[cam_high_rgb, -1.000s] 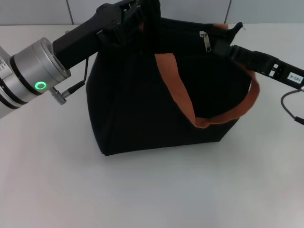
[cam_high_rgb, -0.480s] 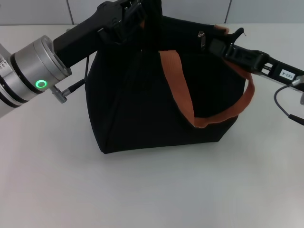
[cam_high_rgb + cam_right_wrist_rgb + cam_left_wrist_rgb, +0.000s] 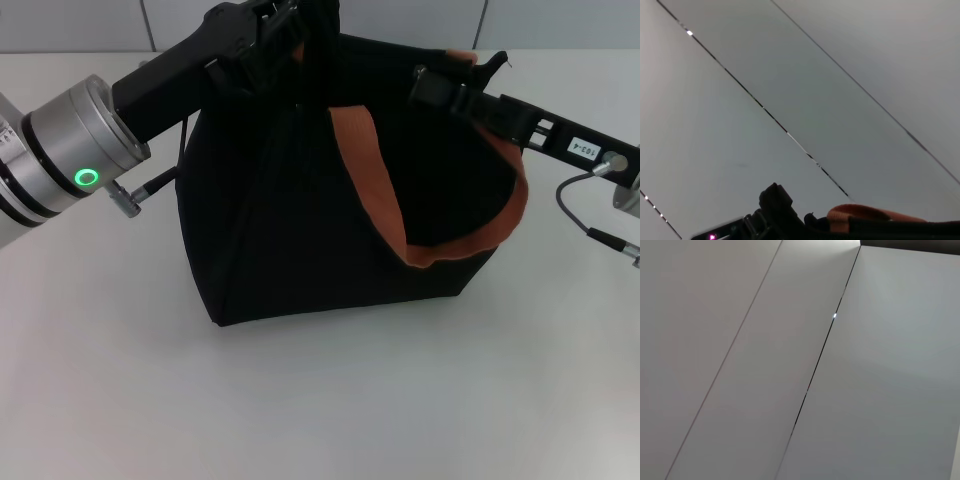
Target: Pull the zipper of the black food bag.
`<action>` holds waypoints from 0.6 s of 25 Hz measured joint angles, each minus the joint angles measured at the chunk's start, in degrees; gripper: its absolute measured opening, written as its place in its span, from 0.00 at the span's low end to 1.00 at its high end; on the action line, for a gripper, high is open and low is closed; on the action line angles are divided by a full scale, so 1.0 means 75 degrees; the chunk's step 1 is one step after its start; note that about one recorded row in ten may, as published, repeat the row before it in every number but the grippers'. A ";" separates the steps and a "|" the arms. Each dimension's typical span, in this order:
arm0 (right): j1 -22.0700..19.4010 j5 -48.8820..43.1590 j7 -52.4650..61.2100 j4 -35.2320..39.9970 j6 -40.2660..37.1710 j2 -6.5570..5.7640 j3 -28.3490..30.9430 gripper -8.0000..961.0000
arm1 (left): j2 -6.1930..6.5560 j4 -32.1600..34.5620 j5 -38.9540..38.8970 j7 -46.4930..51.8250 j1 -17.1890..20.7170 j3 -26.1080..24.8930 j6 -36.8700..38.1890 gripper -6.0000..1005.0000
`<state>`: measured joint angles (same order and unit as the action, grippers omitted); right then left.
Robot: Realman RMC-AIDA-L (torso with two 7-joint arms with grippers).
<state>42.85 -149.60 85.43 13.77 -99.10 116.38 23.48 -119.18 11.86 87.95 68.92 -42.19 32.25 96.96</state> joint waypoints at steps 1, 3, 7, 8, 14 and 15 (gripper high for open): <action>-0.0044 0.0091 -0.0188 0.0073 -0.0007 -0.0001 -0.0008 0.53 | 0.0000 0.0000 0.0000 -0.0007 0.0007 0.0000 0.0000 0.04; -0.0063 0.0137 -0.0246 0.0100 0.0008 0.0000 -0.0021 0.53 | 0.0000 0.0000 -0.0001 -0.0006 0.0008 0.0001 0.0000 0.04; -0.0070 0.0178 -0.0245 0.0128 0.0235 -0.0001 -0.0187 0.53 | 0.0000 -0.0002 -0.0008 0.0016 0.0011 0.0001 -0.0036 0.04; -0.0070 0.0178 -0.0245 0.0128 0.0235 -0.0001 -0.0187 0.53 | 0.0000 -0.0002 -0.0008 0.0016 0.0011 0.0001 -0.0036 0.04; 0.0007 0.0204 -0.0283 0.0127 0.0583 0.0001 -0.0316 0.53 | 0.0000 -0.0027 -0.0008 -0.0011 -0.0003 0.0000 -0.0068 0.04; 0.0050 0.0218 -0.0289 0.0124 0.0583 0.0003 -0.0397 0.53 | 0.0000 -0.0031 -0.0009 -0.0015 -0.0003 0.0001 -0.0073 0.04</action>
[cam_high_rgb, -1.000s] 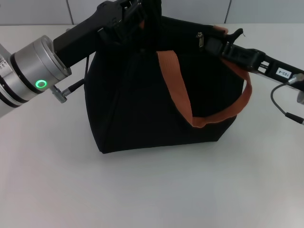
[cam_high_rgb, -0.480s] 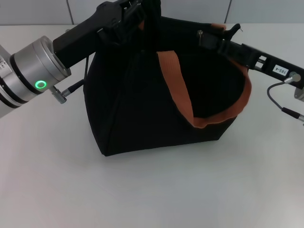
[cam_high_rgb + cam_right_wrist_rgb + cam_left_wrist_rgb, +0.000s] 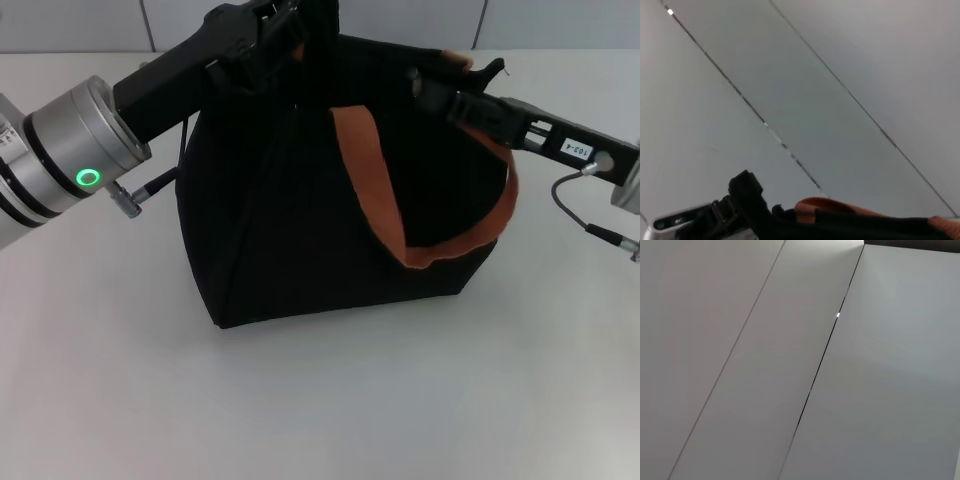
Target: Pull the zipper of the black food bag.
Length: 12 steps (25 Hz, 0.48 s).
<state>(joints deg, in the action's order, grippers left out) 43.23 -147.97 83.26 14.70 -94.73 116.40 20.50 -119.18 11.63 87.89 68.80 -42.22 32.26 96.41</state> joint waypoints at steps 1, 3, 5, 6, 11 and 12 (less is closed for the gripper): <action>0.0082 0.0034 -0.0006 -0.0024 -0.0014 0.0011 -0.0166 0.53 | 0.0000 -0.0027 0.0000 -0.0024 -0.0004 0.0000 -0.0021 0.04; 0.0127 0.0051 -0.0007 -0.0047 -0.0028 0.0022 -0.0230 0.53 | 0.0000 -0.0035 0.0000 -0.0030 -0.0012 0.0000 -0.0026 0.04; 0.0204 0.0067 -0.0007 -0.0089 -0.0084 0.0035 -0.0317 0.53 | 0.0000 -0.0037 0.0000 -0.0033 -0.0020 0.0000 -0.0032 0.04; 0.0254 0.0068 0.0000 -0.0099 -0.0227 0.0035 -0.0434 0.53 | 0.0000 -0.0039 0.0000 -0.0033 -0.0022 -0.0001 -0.0039 0.04; 0.0293 0.0069 0.0292 -0.0014 -0.0362 0.0011 -0.0581 0.53 | 0.0000 -0.0039 -0.0001 -0.0043 -0.0026 0.0000 -0.0049 0.04; 0.0293 0.0069 0.0292 -0.0014 -0.0362 0.0011 -0.0581 0.53 | 0.0000 -0.0039 -0.0001 -0.0043 -0.0026 0.0000 -0.0049 0.04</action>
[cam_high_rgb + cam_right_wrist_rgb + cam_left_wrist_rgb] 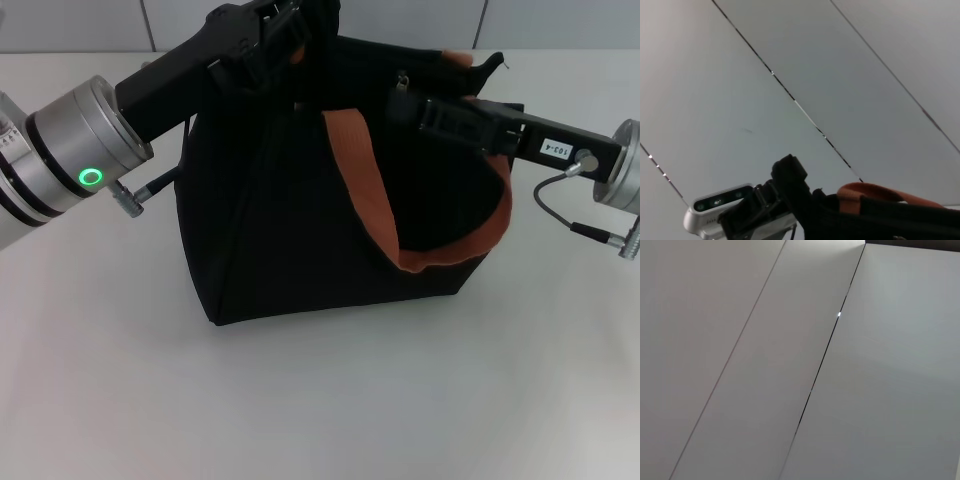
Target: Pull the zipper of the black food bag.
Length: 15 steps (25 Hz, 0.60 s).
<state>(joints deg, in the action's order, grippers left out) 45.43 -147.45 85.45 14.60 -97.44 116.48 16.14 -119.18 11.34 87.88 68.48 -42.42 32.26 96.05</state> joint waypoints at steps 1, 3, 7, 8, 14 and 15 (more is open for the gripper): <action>0.0000 0.0000 0.0082 0.0022 0.0056 -0.0001 -0.0001 0.53 | 0.0000 0.0000 0.0000 -0.0003 -0.0001 0.0000 -0.0004 0.04; -0.0005 0.0000 0.0169 0.0049 0.0139 -0.0003 0.0002 0.53 | 0.0000 0.0000 0.0000 -0.0008 -0.0005 0.0000 -0.0020 0.04; 0.0014 0.0001 0.0385 0.0078 0.0521 0.0014 -0.0011 0.53 | 0.0000 -0.0001 0.0000 -0.0012 -0.0017 0.0000 -0.0046 0.04; 0.0014 0.0001 0.0385 0.0078 0.0521 0.0014 -0.0011 0.53 | 0.0000 -0.0001 0.0000 -0.0012 -0.0017 0.0000 -0.0046 0.04; 0.0113 0.0006 0.0370 0.0040 0.0365 0.0027 -0.0036 0.53 | 0.0000 -0.0001 0.0000 -0.0012 -0.0026 0.0000 -0.0058 0.04; 0.0121 0.0006 0.0371 0.0039 0.0355 0.0028 -0.0044 0.53 | 0.0000 -0.0003 0.0000 -0.0012 -0.0026 0.0000 -0.0061 0.04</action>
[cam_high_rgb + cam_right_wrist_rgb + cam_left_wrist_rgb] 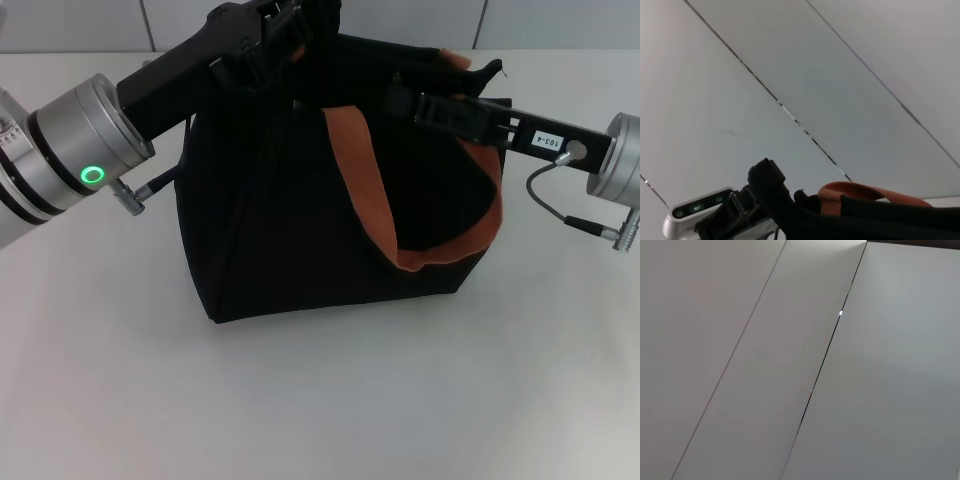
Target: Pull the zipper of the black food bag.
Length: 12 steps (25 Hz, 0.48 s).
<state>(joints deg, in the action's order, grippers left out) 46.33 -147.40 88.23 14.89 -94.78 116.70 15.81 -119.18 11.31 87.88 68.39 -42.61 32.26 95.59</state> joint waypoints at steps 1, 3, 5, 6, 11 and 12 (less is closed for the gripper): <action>0.0007 0.0000 0.0002 -0.0003 -0.0009 0.0001 -0.0005 0.53 | 0.0000 0.0000 0.0000 0.0000 0.0000 0.0000 0.0000 0.04; 0.0020 -0.0005 0.0003 -0.0013 -0.0010 0.0003 -0.0078 0.53 | 0.0000 -0.0006 0.0000 0.0000 0.0012 0.0000 0.0000 0.04; 0.0025 -0.0004 0.0009 -0.0014 0.0003 0.0003 -0.0159 0.49 | 0.0000 -0.0008 0.0000 0.0000 0.0025 0.0000 0.0000 0.04; 0.0025 -0.0002 0.0010 -0.0013 0.0013 0.0003 -0.0189 0.48 | 0.0000 -0.0008 0.0000 0.0000 0.0025 0.0000 0.0000 0.04; -0.0021 -0.0002 0.0026 0.0019 0.0018 0.0003 -0.0196 0.39 | 0.0000 -0.0009 0.0000 -0.0002 0.0053 -0.0015 0.0033 0.04; -0.0027 -0.0002 0.0042 0.0029 0.0018 0.0003 -0.0197 0.38 | 0.0000 -0.0009 0.0001 -0.0002 0.0054 -0.0017 0.0038 0.04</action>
<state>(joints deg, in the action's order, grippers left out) 46.13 -147.41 88.54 15.10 -94.64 116.72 14.34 -119.18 11.24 87.89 68.38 -42.21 32.13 95.88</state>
